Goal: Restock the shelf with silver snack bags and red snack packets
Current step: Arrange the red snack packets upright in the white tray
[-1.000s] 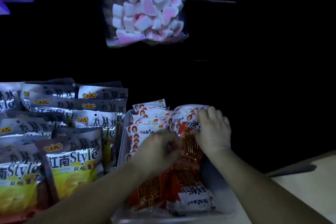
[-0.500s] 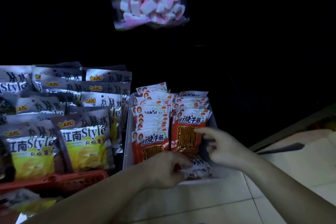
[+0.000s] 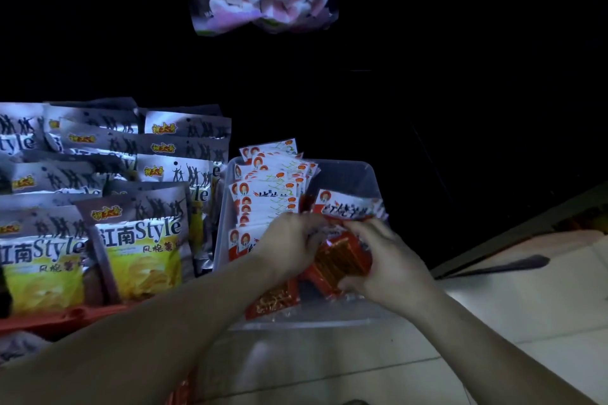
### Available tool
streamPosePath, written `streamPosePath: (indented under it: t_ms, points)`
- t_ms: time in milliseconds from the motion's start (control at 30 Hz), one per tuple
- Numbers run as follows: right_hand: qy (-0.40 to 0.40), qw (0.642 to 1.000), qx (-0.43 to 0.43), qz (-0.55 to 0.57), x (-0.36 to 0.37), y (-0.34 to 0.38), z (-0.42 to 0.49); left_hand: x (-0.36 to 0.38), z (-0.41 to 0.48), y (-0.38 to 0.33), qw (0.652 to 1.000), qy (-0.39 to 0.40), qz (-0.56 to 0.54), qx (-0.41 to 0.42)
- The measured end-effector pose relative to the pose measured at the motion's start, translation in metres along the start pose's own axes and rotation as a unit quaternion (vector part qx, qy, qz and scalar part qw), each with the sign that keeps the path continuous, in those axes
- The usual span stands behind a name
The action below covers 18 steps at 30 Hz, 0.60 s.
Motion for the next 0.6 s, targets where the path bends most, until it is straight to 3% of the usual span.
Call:
streamPosePath:
  t_ms: [167,300,400,467,533,600]
  points:
    - [-0.055,0.995,0.024,-0.082,0.006,-0.005,0.039,-0.005,0.03,-0.006,0.999,-0.046,0.011,-0.008]
    - [-0.098,0.985,0.009,-0.14,0.002,-0.01,0.066,-0.033,0.022,-0.009,0.976,-0.164,0.131,0.062]
    - [-0.152,0.969,-0.023,-0.195,0.002,-0.003,0.071,-0.028,0.0,0.012,0.99,-0.07,0.124,-0.023]
    - [-0.142,0.973,-0.05,-0.174,0.009,0.002,0.068,-0.019,-0.006,0.025,0.99,-0.027,0.108,-0.085]
    - [-0.11,0.983,-0.054,-0.138,0.018,0.002,0.063,-0.014,-0.006,0.025,0.99,-0.042,0.084,-0.108]
    - [-0.104,0.992,0.002,-0.069,0.021,-0.006,0.06,-0.01,-0.004,0.019,0.99,-0.056,0.057,-0.118]
Point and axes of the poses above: each hand's wrist, its own z-axis towards the middle knuckle, its own x-axis out of the palm, y = z × x, the point moved 4 cm from there along z, towards the middle knuckle, and after that the axes turned 3 degrees about -y, right-handed, at the moved point
